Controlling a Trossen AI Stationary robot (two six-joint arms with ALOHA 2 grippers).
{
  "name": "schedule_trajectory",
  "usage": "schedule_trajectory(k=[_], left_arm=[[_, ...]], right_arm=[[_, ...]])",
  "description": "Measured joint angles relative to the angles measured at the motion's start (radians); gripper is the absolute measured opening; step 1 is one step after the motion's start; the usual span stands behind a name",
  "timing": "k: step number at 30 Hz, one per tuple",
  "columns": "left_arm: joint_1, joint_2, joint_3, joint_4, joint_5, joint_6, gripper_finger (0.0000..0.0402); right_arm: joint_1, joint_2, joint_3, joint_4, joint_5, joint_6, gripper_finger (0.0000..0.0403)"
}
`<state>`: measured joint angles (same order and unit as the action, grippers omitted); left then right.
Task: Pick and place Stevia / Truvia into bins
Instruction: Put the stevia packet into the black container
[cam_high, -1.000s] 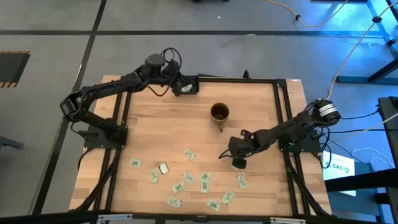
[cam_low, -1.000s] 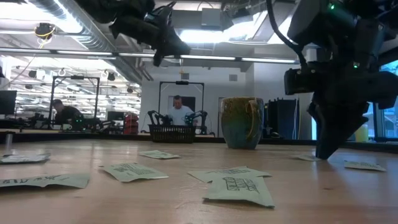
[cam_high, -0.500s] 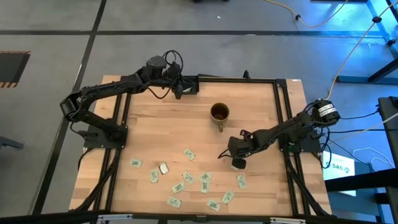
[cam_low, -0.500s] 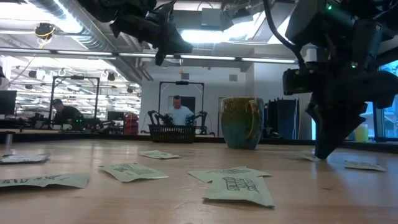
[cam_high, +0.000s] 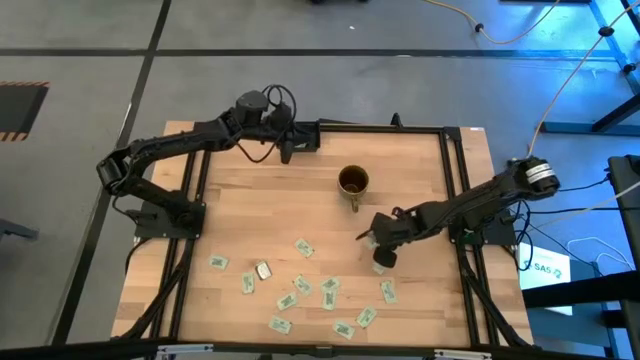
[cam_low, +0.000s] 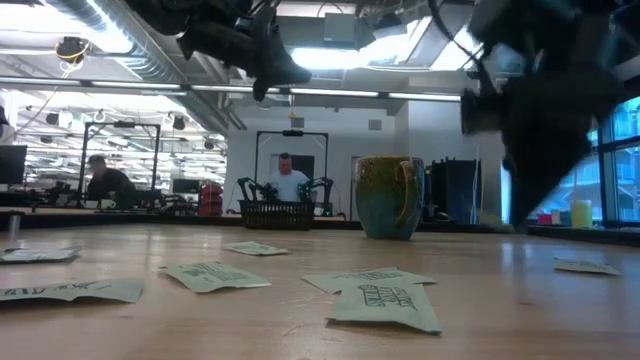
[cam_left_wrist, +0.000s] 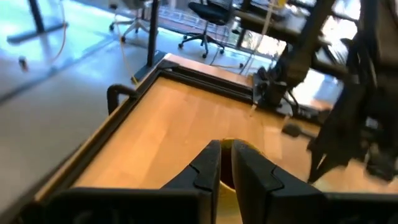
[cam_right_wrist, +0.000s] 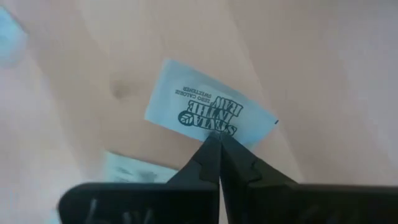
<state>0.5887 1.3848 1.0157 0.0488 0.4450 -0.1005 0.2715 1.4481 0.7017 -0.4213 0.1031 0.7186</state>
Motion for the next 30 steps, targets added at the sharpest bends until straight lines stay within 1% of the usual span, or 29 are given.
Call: schedule_trajectory(k=[2, 5, 8, 11, 13, 15, 18, 20, 24, 27, 30], left_arm=[[-0.018, 0.0, 0.0, 0.0, 0.001, 0.066, 0.0031], [-0.055, 0.0, 0.0, 0.0, 0.002, 0.185, 0.003], [-0.109, 0.0, 0.0, 0.0, 0.002, 0.335, 0.0037], [-0.174, 0.001, 0.0, 0.0, 0.002, 0.448, 0.0055], [-0.217, 0.001, 0.0, 0.003, 0.001, 0.496, 0.0071], [-0.26, 0.001, 0.0, 0.005, -0.002, 0.526, 0.0087], [-0.316, 0.001, 0.0, 0.01, -0.003, 0.54, 0.0108], [-0.348, 0.001, 0.0, 0.028, -0.003, 0.513, 0.0119], [-0.397, 0.001, 0.0, 0.071, 0.001, 0.438, 0.0129], [-0.418, 0.001, 0.0, 0.1, 0.008, 0.359, 0.0128], [-0.416, 0.001, 0.0, 0.103, 0.059, 0.277, 0.0123]], right_arm=[[-0.007, -0.047, 0.0, 0.003, -0.013, 0.015, 0.0001], [-0.022, -0.126, 0.0, 0.043, -0.08, 0.058, 0.0001], [-0.046, -0.204, 0.0, 0.127, -0.158, 0.109, 0.0], [-0.074, -0.273, 0.002, 0.257, -0.188, 0.122, 0.0], [-0.093, -0.305, 0.002, 0.357, -0.19, 0.117, 0.0], [-0.116, -0.32, 0.002, 0.482, -0.22, 0.115, 0.0], [-0.15, -0.323, 0.004, 0.668, -0.298, 0.122, 0.0], [-0.171, -0.32, 0.005, 0.739, -0.341, 0.155, 0.0], [-0.208, -0.301, 0.005, 0.769, -0.371, 0.244, 0.0], [-0.228, -0.276, 0.005, 0.769, -0.381, 0.27, 0.0], [-0.249, -0.249, 0.005, 0.799, -0.416, 0.273, 0.0]])
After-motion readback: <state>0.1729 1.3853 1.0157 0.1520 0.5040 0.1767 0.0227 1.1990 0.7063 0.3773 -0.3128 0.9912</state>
